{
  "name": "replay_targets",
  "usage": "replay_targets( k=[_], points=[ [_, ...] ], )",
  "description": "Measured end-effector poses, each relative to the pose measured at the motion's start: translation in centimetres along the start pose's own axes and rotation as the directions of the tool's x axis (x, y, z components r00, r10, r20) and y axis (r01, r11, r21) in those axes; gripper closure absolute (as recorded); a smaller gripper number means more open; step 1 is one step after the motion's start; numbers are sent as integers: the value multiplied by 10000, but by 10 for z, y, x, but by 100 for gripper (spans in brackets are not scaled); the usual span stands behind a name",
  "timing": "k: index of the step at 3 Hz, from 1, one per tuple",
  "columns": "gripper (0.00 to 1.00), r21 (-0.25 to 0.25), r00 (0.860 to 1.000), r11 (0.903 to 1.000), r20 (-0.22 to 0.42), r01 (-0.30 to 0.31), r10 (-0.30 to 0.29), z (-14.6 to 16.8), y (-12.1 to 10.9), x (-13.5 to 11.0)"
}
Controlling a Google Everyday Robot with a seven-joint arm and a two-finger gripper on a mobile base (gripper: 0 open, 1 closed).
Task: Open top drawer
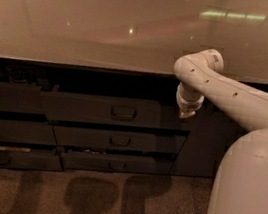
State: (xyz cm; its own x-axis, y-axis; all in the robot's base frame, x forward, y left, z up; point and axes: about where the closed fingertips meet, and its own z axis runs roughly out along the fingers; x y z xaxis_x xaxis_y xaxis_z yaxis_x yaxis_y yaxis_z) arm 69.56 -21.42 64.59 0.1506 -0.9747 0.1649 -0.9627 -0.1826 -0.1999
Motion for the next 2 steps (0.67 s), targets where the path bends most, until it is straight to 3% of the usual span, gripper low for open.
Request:
replay_targets(
  k=[2],
  points=[
    [100, -22, 10000, 10000, -33, 68, -68, -3, 10, -2]
  ],
)
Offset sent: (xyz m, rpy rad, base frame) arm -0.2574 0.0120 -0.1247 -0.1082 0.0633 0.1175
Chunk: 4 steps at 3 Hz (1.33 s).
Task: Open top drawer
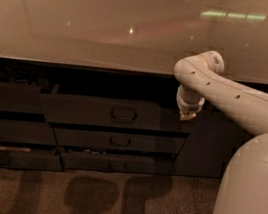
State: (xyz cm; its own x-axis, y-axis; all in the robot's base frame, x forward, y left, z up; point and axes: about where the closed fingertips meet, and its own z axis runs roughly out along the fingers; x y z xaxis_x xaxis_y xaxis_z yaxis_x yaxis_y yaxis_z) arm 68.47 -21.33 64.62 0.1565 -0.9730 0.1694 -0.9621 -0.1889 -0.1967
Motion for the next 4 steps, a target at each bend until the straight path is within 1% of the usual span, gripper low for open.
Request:
replay_targets(
  k=[1, 2, 3, 4],
  points=[
    [100, -26, 10000, 10000, -26, 53, -53, 1, 9, -2],
    [100, -24, 10000, 10000, -27, 52, -52, -2, 9, -2],
    [100, -44, 9999, 9999, -65, 104, -104, -1, 21, -3],
    [100, -26, 9999, 10000, -70, 96, -96, -5, 20, -2]
  ],
)
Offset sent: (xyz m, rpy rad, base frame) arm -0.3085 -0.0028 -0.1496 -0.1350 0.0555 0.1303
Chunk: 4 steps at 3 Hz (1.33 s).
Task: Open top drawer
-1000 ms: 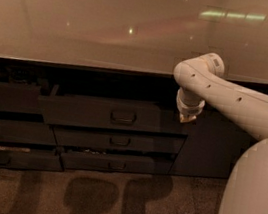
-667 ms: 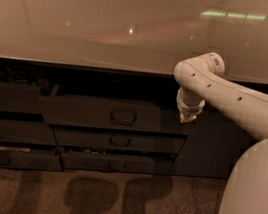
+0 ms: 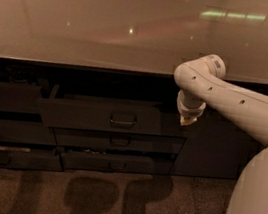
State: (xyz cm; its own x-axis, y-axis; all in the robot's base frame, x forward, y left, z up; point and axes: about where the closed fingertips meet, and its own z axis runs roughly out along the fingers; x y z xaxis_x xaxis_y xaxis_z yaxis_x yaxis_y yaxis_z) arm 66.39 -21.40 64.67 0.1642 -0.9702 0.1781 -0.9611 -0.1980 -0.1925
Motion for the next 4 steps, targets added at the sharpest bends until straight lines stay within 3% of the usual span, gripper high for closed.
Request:
replay_targets(
  k=[4],
  points=[
    [100, 9, 9999, 9999, -101, 104, -104, -3, 38, -4]
  ],
)
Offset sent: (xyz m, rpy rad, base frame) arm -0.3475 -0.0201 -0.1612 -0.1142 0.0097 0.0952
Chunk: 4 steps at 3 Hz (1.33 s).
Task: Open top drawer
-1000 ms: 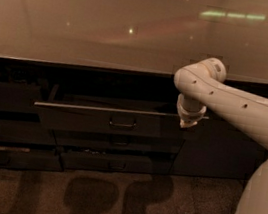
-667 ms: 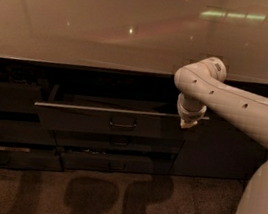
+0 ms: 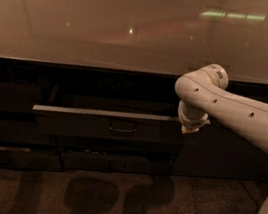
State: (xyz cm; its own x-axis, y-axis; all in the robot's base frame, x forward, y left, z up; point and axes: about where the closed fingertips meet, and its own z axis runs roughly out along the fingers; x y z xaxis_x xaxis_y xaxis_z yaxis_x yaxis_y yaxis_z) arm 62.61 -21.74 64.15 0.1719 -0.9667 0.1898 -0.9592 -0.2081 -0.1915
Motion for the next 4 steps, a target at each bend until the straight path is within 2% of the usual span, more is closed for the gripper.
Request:
replay_targets(
  k=[2, 3, 4],
  points=[
    [100, 0, 10000, 10000, 1, 1, -1, -3, -1, 1],
    [100, 63, 9999, 9999, 68, 103, -103, -3, 9, -2],
    [100, 68, 9999, 9999, 66, 101, -102, -6, 9, -1]
  ],
)
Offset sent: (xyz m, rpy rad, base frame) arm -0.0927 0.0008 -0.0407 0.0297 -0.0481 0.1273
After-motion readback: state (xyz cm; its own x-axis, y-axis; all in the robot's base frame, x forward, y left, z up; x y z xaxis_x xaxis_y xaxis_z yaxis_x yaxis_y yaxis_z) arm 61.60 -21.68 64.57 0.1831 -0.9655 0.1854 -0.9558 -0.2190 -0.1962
